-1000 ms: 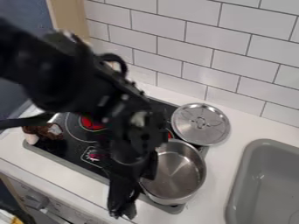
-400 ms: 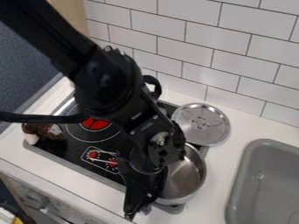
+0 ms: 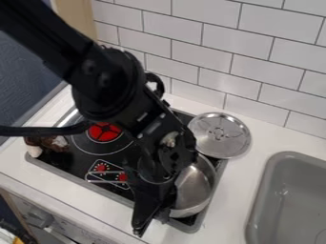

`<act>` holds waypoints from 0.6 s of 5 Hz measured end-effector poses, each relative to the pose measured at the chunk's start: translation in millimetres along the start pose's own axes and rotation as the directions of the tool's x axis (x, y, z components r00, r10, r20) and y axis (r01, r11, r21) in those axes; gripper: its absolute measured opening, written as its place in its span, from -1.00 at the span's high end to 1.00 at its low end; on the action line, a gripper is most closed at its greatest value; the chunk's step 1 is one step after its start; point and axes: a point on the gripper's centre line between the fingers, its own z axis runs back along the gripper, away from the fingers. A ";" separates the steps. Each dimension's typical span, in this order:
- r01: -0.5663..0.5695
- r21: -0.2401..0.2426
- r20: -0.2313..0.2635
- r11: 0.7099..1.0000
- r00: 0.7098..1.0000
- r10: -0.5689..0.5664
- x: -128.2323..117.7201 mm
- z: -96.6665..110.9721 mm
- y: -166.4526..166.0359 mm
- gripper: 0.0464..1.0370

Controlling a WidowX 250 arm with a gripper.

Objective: Move the silver pot on top of the left stove

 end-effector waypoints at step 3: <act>-0.134 -0.067 -0.092 0.989 0.988 0.128 41.9 53.9 -22.3 0.93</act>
